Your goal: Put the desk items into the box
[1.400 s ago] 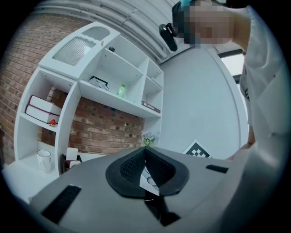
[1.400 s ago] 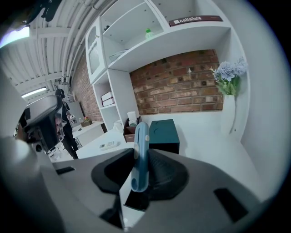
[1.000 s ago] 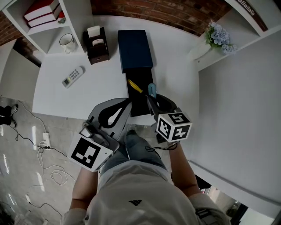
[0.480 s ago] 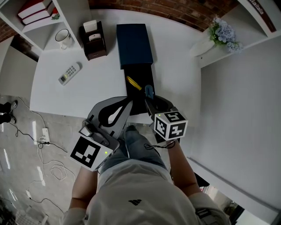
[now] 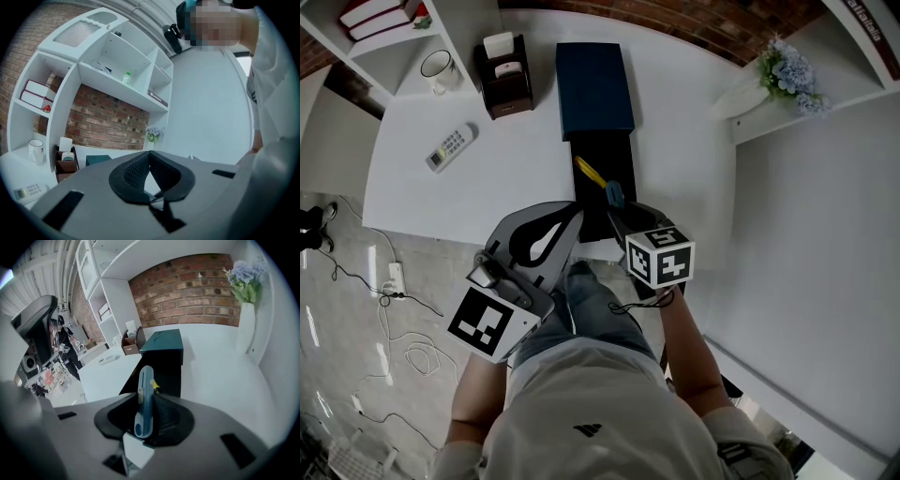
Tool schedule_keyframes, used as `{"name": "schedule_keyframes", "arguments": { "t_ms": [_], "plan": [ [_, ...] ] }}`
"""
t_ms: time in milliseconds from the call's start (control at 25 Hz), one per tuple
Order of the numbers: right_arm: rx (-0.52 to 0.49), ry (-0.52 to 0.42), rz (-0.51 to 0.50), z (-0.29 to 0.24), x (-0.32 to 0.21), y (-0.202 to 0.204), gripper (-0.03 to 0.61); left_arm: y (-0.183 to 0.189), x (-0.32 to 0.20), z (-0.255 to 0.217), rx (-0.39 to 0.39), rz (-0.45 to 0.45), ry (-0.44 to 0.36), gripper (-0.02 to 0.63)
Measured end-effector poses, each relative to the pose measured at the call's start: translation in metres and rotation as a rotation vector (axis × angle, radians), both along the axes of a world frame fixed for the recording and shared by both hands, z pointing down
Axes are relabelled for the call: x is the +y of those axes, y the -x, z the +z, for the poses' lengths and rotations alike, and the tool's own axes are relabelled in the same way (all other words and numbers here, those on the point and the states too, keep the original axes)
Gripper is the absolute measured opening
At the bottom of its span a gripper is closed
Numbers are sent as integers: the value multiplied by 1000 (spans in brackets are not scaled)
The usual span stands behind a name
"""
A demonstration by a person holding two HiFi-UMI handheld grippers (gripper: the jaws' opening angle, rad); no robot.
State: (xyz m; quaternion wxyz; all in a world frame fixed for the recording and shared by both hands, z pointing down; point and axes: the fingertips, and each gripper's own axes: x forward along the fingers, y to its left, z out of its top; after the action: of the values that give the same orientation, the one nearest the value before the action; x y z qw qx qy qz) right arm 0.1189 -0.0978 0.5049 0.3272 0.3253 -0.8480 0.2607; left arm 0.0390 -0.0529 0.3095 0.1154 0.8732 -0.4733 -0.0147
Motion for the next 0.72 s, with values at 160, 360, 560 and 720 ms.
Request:
{"name": "schedule_keyframes", "arguments": {
  "t_ms": [160, 360, 560, 720],
  "plan": [
    [34, 24, -39, 8, 3, 2, 110, 2, -3, -1, 0, -13, -20, 11],
    [94, 53, -75, 19, 5, 3, 112, 4, -3, 3, 3, -18, 1, 11],
    [151, 88, -96, 30, 7, 2, 113, 6, -5, 5, 5, -27, 6, 11],
    [191, 100, -111, 37, 9, 2, 114, 9, -6, 5, 5, -35, 8, 11]
  ]
}}
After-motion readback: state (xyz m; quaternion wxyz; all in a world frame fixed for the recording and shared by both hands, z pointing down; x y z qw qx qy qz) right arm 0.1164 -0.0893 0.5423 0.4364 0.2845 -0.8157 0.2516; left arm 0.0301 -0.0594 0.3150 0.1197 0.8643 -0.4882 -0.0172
